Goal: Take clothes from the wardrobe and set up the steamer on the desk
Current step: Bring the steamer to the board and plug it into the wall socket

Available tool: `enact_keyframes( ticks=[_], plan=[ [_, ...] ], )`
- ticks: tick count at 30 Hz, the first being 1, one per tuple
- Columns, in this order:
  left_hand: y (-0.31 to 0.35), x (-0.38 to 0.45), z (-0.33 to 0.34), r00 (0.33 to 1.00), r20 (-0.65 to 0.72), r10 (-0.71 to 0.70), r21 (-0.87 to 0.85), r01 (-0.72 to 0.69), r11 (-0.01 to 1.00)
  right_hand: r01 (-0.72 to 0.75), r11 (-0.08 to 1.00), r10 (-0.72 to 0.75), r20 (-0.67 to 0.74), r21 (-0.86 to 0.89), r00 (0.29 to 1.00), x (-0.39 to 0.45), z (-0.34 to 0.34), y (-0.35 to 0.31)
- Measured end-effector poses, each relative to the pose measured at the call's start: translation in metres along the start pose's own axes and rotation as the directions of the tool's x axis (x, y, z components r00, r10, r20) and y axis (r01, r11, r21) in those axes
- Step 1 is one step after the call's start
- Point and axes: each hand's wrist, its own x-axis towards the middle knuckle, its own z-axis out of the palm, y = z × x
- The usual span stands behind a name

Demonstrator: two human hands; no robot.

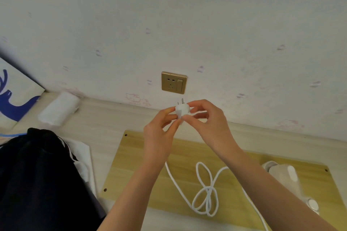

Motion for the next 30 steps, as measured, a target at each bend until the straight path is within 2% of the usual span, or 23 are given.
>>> enact_keyframes(
  ticks=[4,16,22,30],
  plan=[
    [-0.009,0.025,0.004,0.999,-0.032,-0.035,-0.063,0.033,0.997,-0.074,0.988,0.08,-0.036,0.137,0.996,0.027,0.022,0.007],
    [-0.055,0.099,0.01,0.994,0.003,-0.108,-0.019,0.108,0.994,-0.047,0.999,0.044,-0.174,-0.013,0.984,0.094,0.072,0.035],
    [-0.069,0.113,0.013,0.988,0.048,-0.149,-0.103,0.153,0.983,-0.05,0.999,0.048,-0.211,-0.004,0.976,0.101,0.08,0.041],
    [-0.073,0.124,0.014,0.994,0.015,-0.104,-0.097,0.105,0.99,-0.062,0.998,0.063,-0.267,0.013,0.962,0.11,0.087,0.043]
  ],
)
